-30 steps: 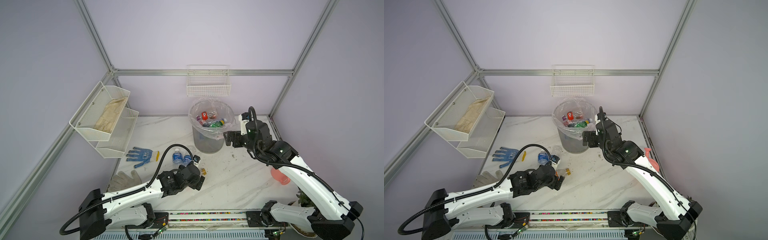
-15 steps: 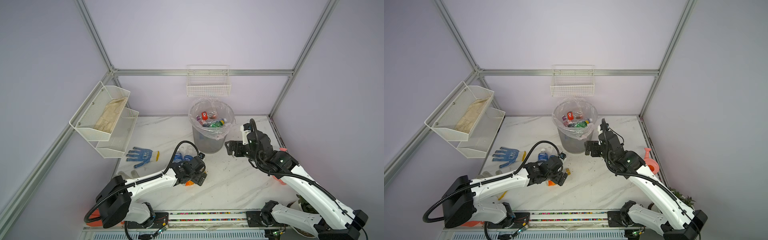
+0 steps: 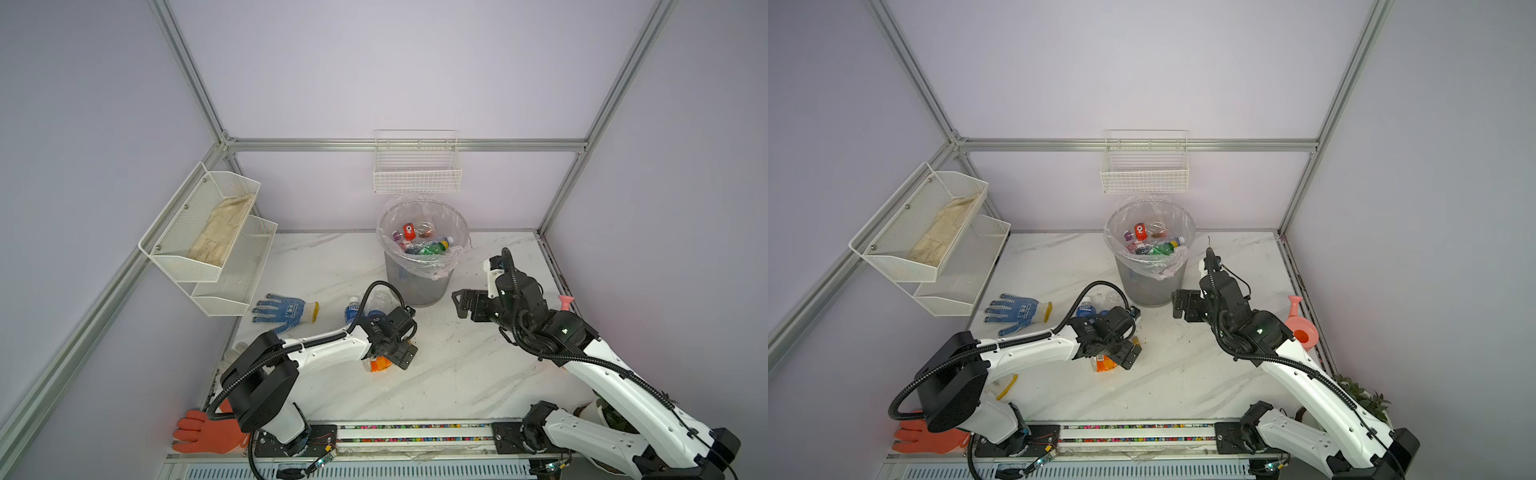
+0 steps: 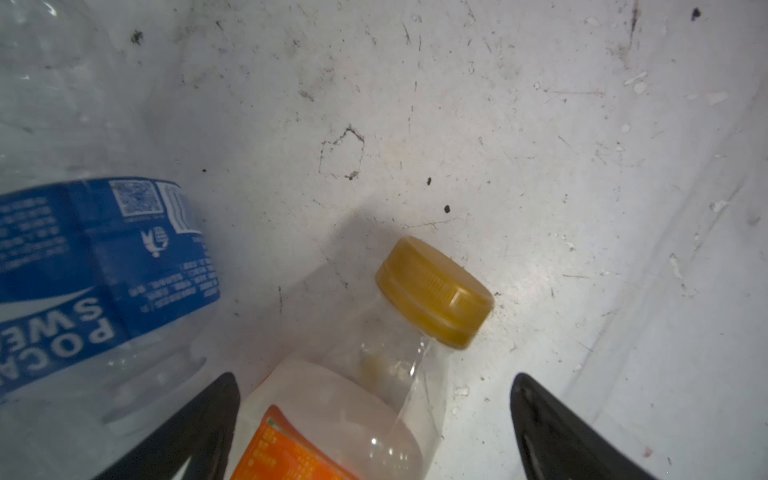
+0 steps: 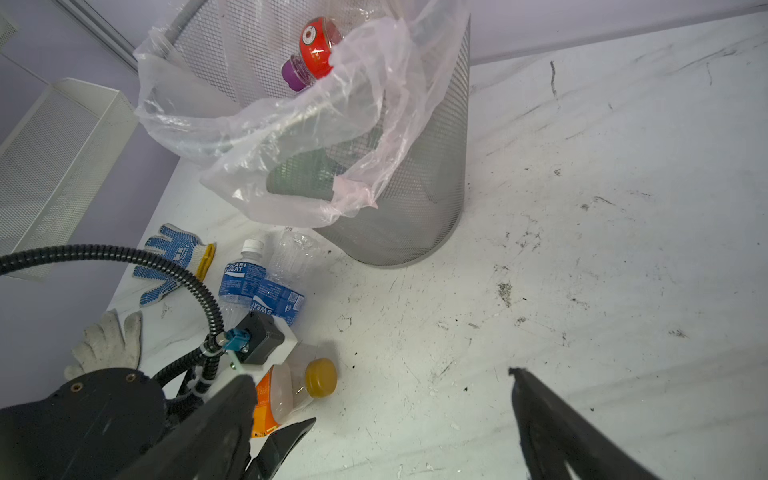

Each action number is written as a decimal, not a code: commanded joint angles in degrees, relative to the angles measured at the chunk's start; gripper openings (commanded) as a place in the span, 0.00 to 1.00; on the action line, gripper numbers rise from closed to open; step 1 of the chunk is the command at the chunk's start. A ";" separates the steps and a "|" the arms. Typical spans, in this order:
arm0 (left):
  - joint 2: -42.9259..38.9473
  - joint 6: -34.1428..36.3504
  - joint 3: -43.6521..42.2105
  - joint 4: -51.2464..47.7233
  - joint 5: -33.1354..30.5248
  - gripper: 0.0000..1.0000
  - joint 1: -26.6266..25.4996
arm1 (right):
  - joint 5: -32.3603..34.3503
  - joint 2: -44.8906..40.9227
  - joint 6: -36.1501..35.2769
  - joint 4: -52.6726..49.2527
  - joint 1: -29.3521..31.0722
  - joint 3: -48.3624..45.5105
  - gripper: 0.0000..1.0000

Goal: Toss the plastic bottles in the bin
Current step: 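Lower the left gripper onto the orange-label bottle while the right gripper draws back, then close the left gripper on the gold cap of the orange-label bottle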

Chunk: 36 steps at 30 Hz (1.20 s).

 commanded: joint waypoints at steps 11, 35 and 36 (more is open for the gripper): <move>5.60 0.07 6.38 -1.69 3.20 0.94 0.32 | -0.68 -2.37 2.36 0.55 0.10 -2.77 0.97; 2.20 -2.67 4.12 -1.78 2.10 0.38 -0.98 | -1.80 -1.57 2.79 0.75 0.10 -3.14 0.97; 2.11 -2.63 4.12 -1.78 2.03 0.37 -0.93 | -1.84 -1.57 2.81 0.66 0.10 -3.12 0.97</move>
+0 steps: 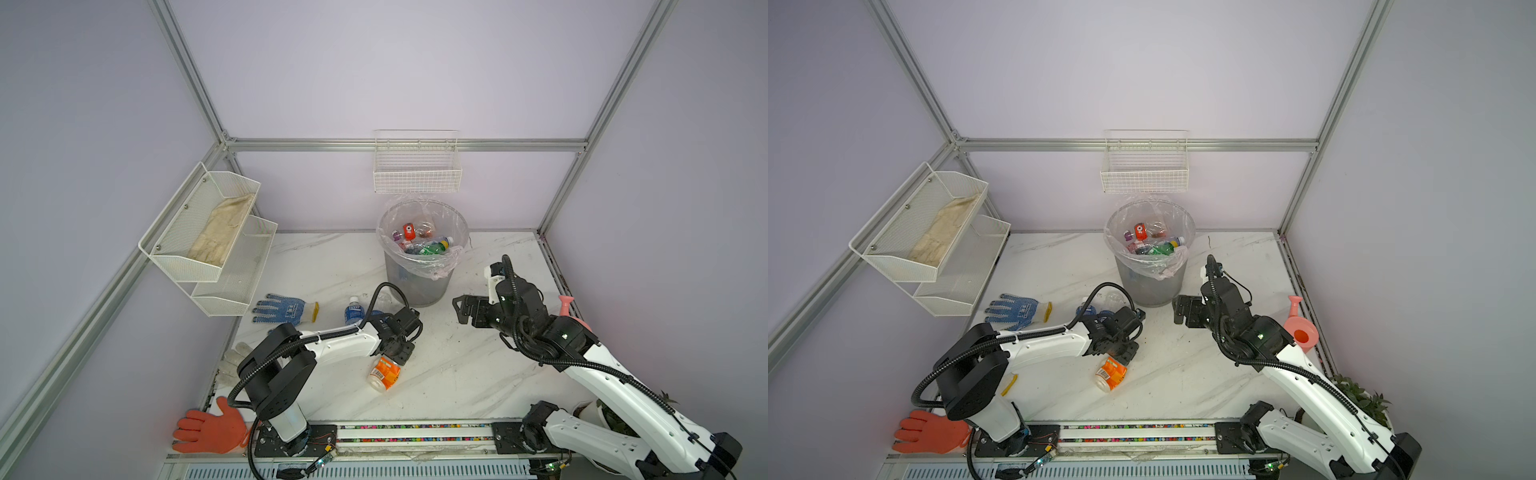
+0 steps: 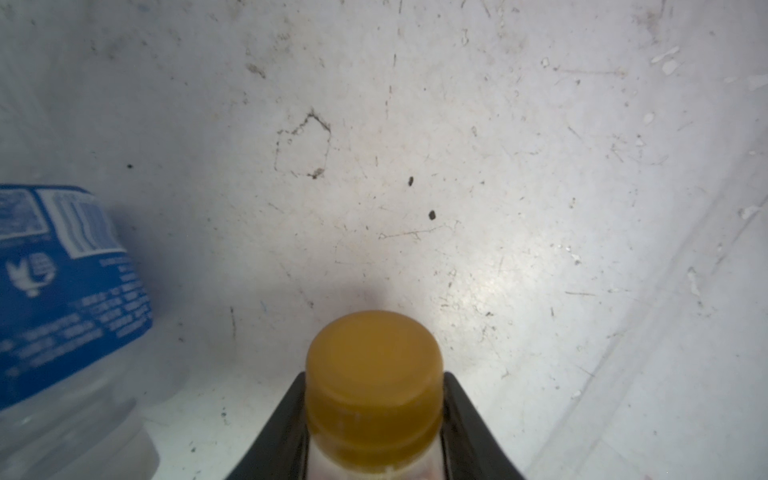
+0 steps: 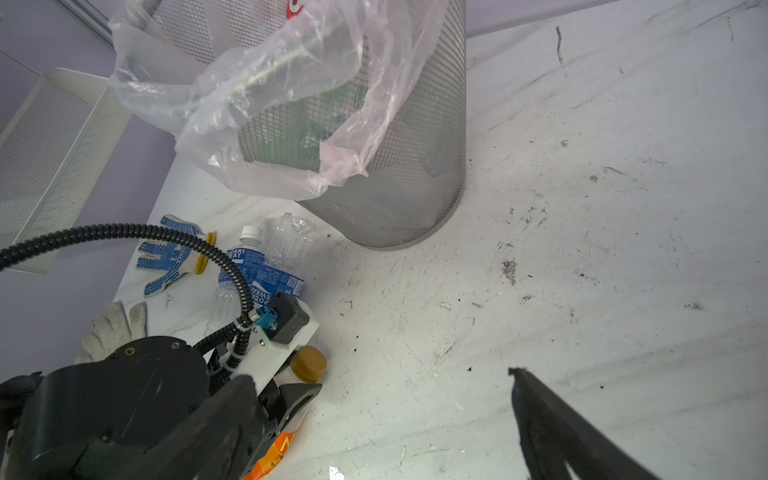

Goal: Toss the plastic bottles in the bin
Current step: 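Close the left gripper on the gold cap of the orange-label bottle, then lift the orange-label bottle with the left gripper and carry it over the bin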

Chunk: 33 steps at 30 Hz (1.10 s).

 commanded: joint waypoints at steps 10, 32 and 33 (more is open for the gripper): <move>-7.31 -0.74 3.03 -2.19 -0.76 0.35 -0.84 | -0.29 -0.50 1.27 0.14 0.10 -0.60 0.97; -31.18 0.53 14.21 -4.24 -4.08 0.34 -2.15 | 0.34 -2.77 6.25 2.79 0.15 -7.86 0.97; -31.81 0.61 15.22 -4.20 -4.52 0.34 -2.15 | -0.47 -2.86 6.40 3.46 0.10 -8.94 0.97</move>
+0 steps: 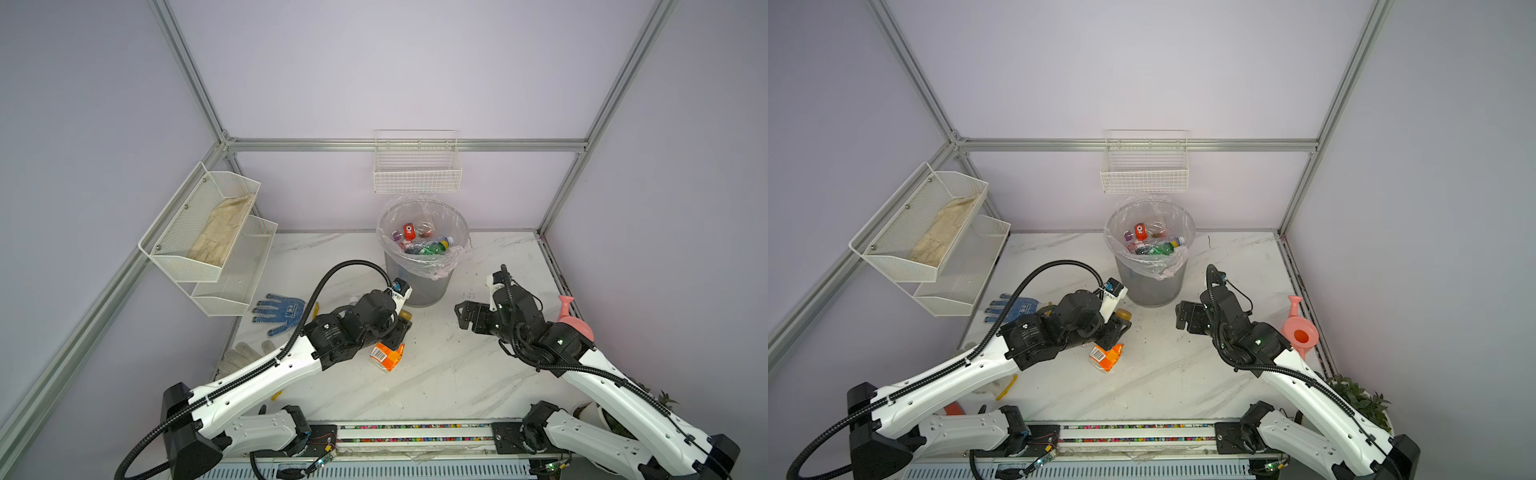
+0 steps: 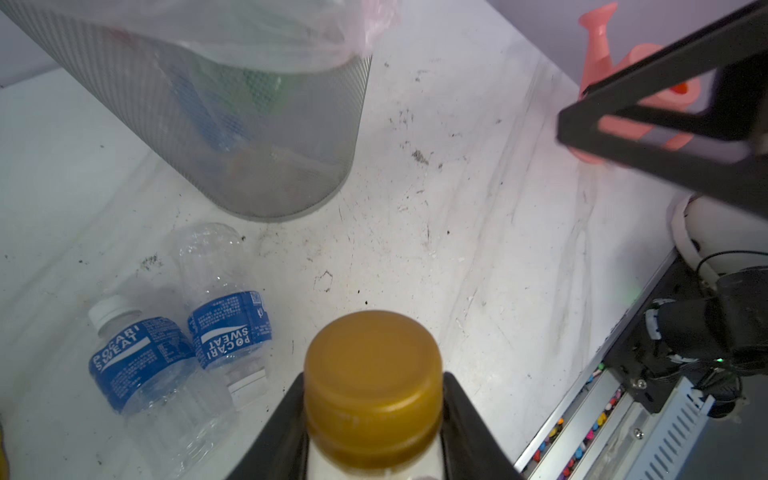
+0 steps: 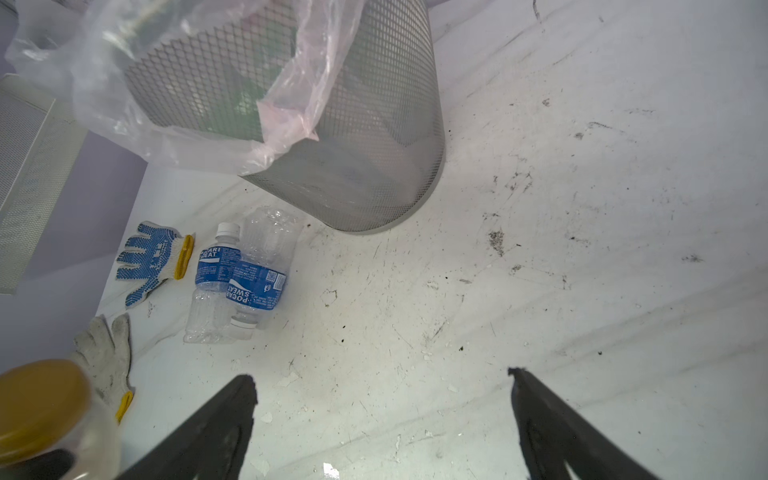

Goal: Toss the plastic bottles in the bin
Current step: 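Lift the orange-label bottle with the left gripper and carry it over the bin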

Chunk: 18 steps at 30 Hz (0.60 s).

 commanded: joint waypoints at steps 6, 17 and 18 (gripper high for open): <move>-5.72 0.84 11.86 3.13 -4.53 0.34 -0.20 | -5.64 -0.77 2.93 5.59 0.15 -7.71 0.97; -6.59 4.21 17.94 9.27 -7.35 0.34 -0.23 | -9.26 -2.13 4.95 9.50 0.19 -15.00 0.97; -6.27 4.64 18.77 9.75 -7.31 0.34 -0.20 | -9.37 -2.27 4.97 9.50 0.19 -15.28 0.97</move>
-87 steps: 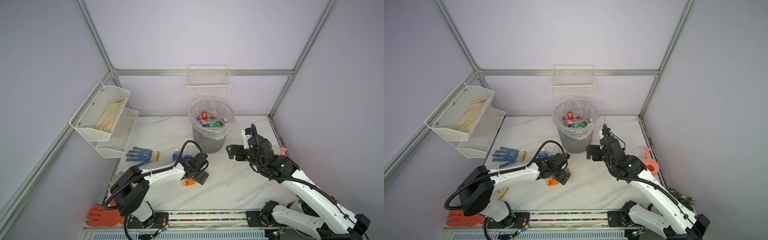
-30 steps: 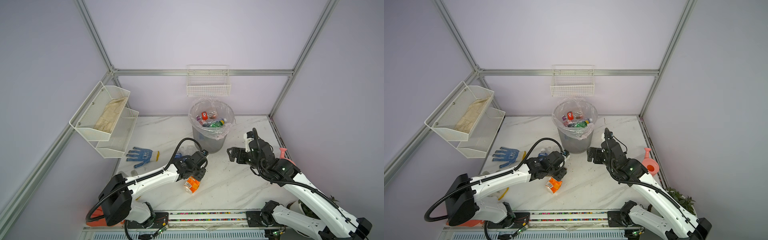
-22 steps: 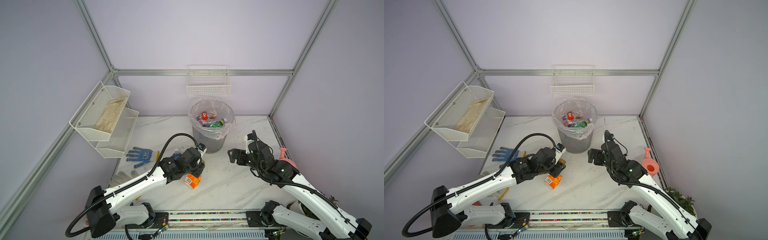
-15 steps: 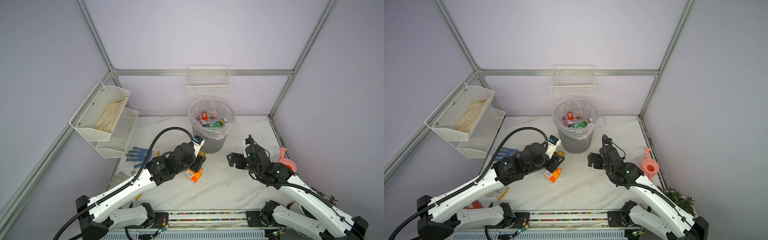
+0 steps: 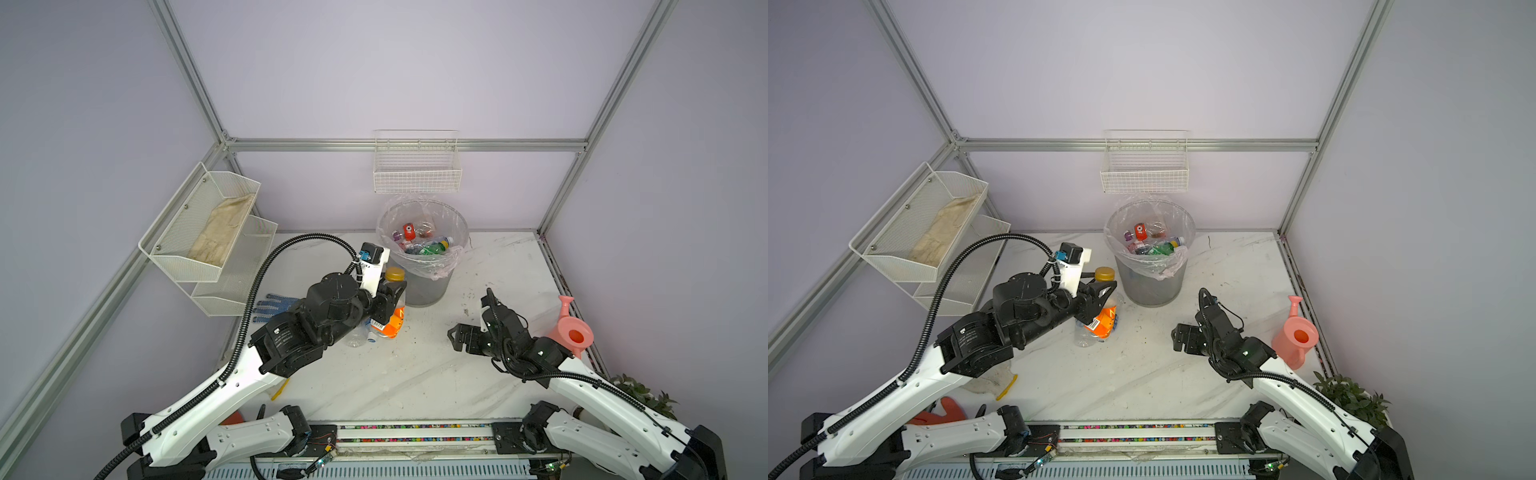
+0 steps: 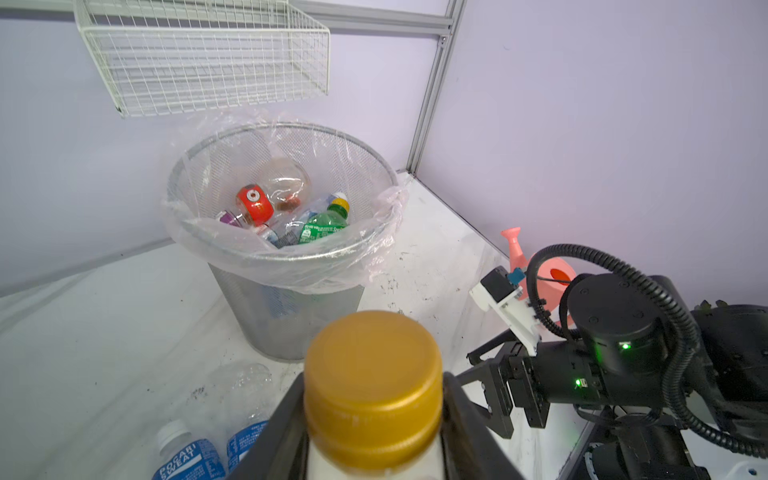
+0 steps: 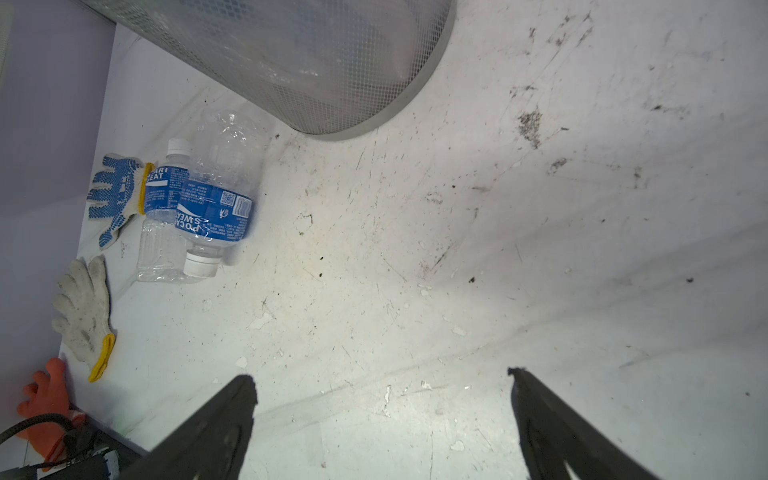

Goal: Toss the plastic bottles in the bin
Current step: 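Lift the orange-label bottle with the left gripper and carry it over the bin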

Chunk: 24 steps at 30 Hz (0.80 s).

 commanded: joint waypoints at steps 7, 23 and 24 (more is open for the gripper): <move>0.88 4.07 9.07 10.56 -0.29 0.34 -0.12 | -1.78 -2.24 2.00 3.08 0.17 -2.84 0.97; 3.09 6.48 11.70 15.12 1.69 0.34 -0.12 | -1.80 -3.06 1.94 2.36 0.17 -3.22 0.97; 3.07 6.88 12.00 15.23 1.66 0.34 -0.07 | -1.80 -2.88 2.00 1.72 0.17 -2.60 0.97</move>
